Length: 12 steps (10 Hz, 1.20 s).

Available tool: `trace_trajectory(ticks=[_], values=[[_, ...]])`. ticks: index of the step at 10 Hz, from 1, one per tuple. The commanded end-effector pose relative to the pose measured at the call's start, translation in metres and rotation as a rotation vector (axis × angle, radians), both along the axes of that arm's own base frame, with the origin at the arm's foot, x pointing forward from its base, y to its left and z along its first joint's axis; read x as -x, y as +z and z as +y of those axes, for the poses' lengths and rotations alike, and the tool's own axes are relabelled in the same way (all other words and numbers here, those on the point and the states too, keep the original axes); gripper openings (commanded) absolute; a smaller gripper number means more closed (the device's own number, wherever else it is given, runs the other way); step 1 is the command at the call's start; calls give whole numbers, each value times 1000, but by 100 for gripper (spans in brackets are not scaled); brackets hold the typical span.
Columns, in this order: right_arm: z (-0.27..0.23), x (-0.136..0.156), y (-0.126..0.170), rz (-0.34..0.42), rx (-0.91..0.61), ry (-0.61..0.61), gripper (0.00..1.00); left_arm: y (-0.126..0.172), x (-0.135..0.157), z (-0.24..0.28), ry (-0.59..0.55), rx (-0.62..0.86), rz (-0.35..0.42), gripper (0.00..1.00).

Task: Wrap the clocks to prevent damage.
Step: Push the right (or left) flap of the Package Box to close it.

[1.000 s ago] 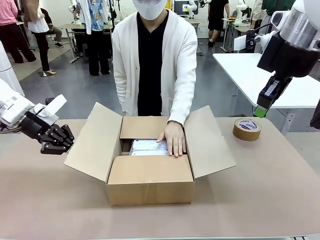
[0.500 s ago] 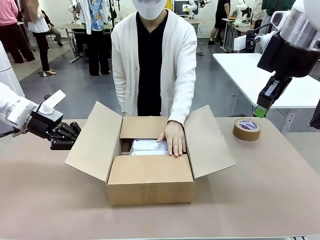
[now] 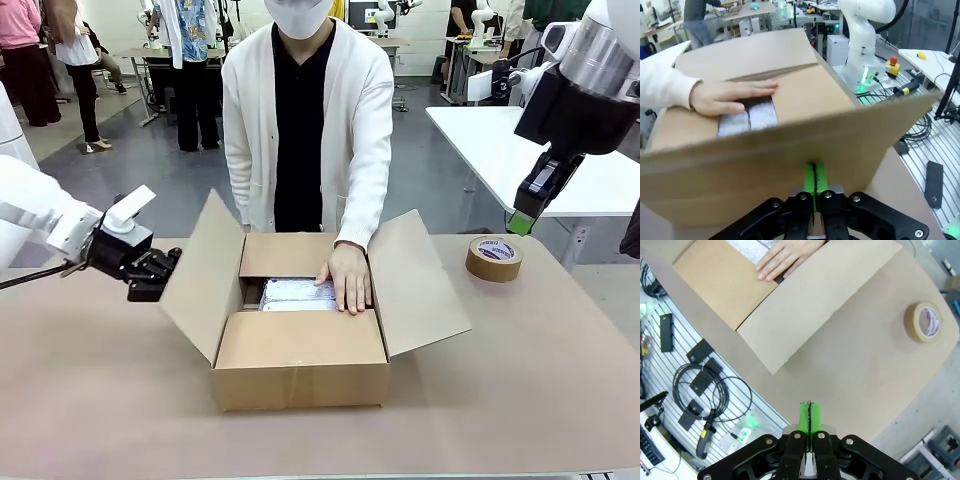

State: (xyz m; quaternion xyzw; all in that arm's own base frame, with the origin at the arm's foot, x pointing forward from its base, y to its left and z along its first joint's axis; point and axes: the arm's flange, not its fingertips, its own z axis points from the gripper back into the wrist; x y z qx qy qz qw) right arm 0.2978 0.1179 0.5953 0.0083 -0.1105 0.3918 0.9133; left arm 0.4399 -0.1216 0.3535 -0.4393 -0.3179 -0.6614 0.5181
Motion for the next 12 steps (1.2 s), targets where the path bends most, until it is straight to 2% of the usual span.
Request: trace_trajectory(ticks=[1,3,5,8,11,12], values=[[3,0,0,9,0,-19,1,4,-16,-20,17,-9,-69,0],[3,0,0,9,0,-19,1,3,-29,-40,77,-134,-124,0],[3,0,0,9,0,-19,1,-13,-33,-51,133,-269,-174,0],[3,0,0,9,0,-19,1,-28,-43,-65,117,-305,-147,0],[3,0,0,9,0,-19,1,-31,-44,-66,109,-282,-121,0],[3,0,0,9,0,-19,1,-33,-44,-66,111,-319,-126,0]])
